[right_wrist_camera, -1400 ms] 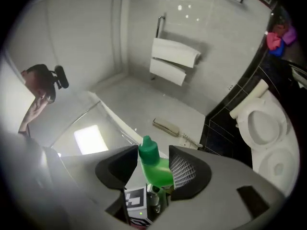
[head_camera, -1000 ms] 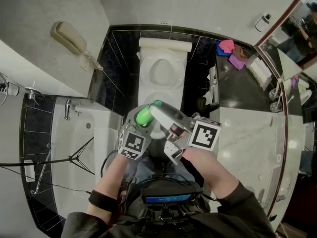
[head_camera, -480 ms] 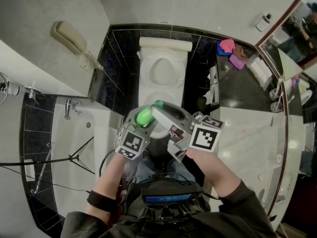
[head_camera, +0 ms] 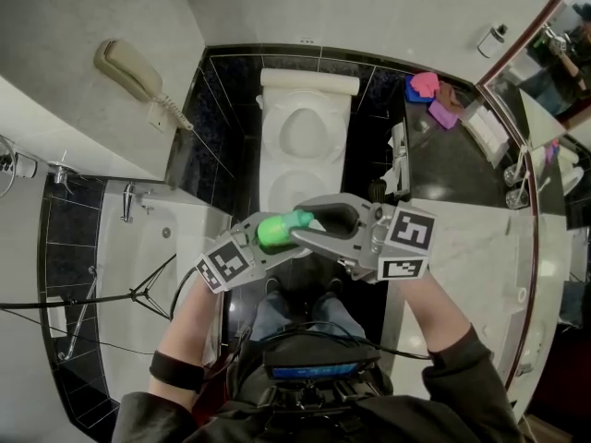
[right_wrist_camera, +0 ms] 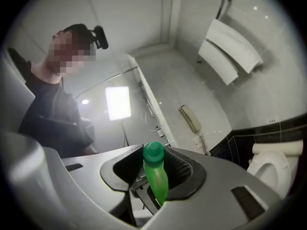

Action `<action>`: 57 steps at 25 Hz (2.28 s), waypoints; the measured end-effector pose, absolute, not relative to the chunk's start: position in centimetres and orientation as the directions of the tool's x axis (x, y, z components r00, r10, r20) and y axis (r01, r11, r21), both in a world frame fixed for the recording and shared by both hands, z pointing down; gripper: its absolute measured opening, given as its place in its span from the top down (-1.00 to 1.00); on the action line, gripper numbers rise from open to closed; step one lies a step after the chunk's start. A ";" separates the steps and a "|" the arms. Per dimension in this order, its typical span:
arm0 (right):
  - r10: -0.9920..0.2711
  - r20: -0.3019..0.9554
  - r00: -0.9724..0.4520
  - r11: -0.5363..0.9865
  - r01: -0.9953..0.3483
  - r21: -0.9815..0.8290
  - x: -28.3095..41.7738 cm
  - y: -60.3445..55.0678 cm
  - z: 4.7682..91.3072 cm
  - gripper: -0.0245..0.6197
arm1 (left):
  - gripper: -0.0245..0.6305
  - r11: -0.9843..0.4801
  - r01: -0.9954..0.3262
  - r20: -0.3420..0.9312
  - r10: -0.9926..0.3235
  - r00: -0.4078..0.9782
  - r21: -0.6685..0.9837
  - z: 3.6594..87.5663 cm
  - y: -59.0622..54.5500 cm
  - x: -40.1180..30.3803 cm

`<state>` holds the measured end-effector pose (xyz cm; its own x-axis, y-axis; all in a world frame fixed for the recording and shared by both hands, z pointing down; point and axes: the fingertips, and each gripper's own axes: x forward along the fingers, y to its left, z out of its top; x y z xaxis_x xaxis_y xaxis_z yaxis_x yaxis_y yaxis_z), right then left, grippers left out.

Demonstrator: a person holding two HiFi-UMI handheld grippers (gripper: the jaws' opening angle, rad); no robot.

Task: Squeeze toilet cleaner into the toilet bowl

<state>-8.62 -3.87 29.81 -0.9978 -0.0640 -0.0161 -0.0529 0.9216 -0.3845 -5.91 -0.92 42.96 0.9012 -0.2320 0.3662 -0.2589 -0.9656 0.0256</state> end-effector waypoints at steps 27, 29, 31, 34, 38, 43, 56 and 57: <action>0.042 0.210 -0.977 0.997 0.054 0.051 -7.8 -1.0 28.0 0.20 | 0.36 -0.972 -0.229 0.349 -0.232 0.908 -0.049 43.0 0.4 -6.0; -0.039 0.069 -0.997 0.985 -0.050 -0.168 -7.1 -2.9 27.8 0.17 | 0.36 -0.950 -0.301 0.330 -0.312 0.891 -0.084 42.6 -0.6 -6.1; -0.126 -0.067 -0.990 0.924 -0.092 -0.372 -6.5 -4.4 28.1 0.17 | 0.36 -0.924 -0.366 0.323 -0.383 0.866 -0.113 42.4 -1.7 -6.2; -0.239 -0.159 -0.958 0.760 -0.083 -0.645 -6.6 -5.2 29.6 0.06 | 0.36 -0.888 -0.439 0.322 -0.458 0.829 -0.134 42.5 -3.1 -6.4; -0.342 -0.119 -0.932 0.563 -0.101 -0.820 -8.0 -5.4 32.3 0.06 | 0.36 -0.873 -0.473 0.332 -0.484 0.809 -0.120 43.2 -3.8 -6.4; -0.440 -0.101 -0.892 0.407 -0.098 -0.908 -8.3 -5.9 32.7 0.07 | 0.36 -0.856 -0.502 0.360 -0.510 0.782 -0.123 44.5 -4.2 -6.5; -0.441 0.051 -0.896 0.491 -0.288 -0.822 -8.2 -6.3 32.5 0.43 | 0.36 -0.833 -0.533 0.389 -0.545 0.743 -0.150 44.9 -5.0 -6.6; -0.437 0.059 -0.898 0.517 -0.304 -0.800 -8.0 -6.3 32.3 0.43 | 0.36 -0.842 -0.521 0.387 -0.532 0.754 -0.141 44.8 -4.8 -6.5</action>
<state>-8.03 -6.31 32.30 -0.8975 -0.4371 0.0587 -0.3041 0.5170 -0.8001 -6.49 -4.80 44.78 0.7535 -0.5315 0.3869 -0.5211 -0.8417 -0.1414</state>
